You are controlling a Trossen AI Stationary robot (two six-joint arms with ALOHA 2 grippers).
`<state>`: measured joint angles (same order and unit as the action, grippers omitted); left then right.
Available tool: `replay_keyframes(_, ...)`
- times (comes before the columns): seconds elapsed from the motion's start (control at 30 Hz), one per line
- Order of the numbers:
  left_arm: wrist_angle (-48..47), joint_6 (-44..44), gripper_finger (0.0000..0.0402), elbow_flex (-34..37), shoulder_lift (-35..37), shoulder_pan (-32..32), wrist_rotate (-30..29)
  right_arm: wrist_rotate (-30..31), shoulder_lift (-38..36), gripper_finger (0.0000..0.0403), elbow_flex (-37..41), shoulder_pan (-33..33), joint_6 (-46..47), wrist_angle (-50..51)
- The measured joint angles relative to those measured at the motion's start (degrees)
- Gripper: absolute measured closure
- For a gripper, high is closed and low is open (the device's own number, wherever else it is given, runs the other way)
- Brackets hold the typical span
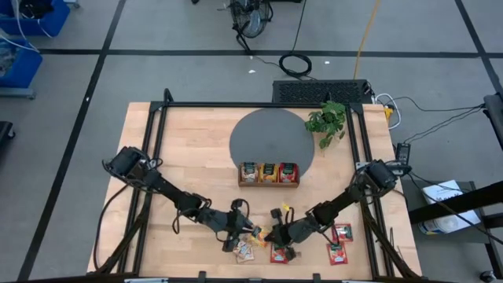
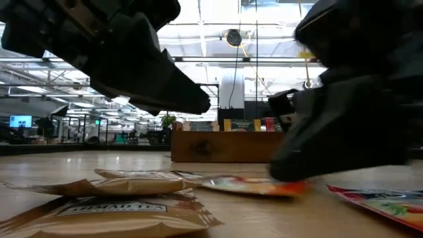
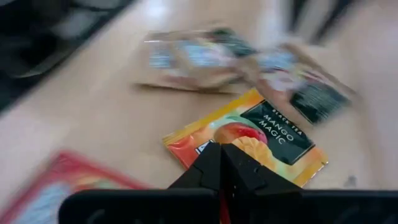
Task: Pick & Place Tea
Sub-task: Put the yellow tea bag into the middle wooden organizer
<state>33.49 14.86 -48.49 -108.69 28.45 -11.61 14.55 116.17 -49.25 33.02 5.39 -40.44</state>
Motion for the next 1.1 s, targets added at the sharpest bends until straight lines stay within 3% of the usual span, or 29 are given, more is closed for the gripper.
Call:
replay_keyframes(0.1,0.4,0.3,0.0355,0.0,0.0,0.0,-0.4,6.3,-0.6,0.0402,0.2,-0.4,3.4,3.2)
replay_keyframes(0.3,0.6,0.8,0.0355,0.0,0.0,0.0,-1.2,11.5,-0.6,0.0402,0.2,-0.4,6.6,7.2)
replay_keyframes(0.57,0.3,6.8,0.0355,0.0,0.0,-1.7,-6.8,16.1,-0.5,0.0403,0.2,0.5,13.4,12.9)
replay_keyframes(0.8,-4.0,13.0,0.0355,0.0,0.0,-3.6,-8.3,27.3,-0.9,0.0403,0.5,4.7,7.9,9.0)
replay_keyframes(1.0,-5.0,14.5,0.0355,0.0,0.0,-4.1,-8.9,26.9,-2.4,0.0403,0.5,6.2,4.4,7.4)
replay_keyframes(1.1,-5.0,15.2,0.0355,0.0,0.0,-4.0,-9.5,23.7,-2.4,0.0403,0.5,6.0,4.2,7.5)
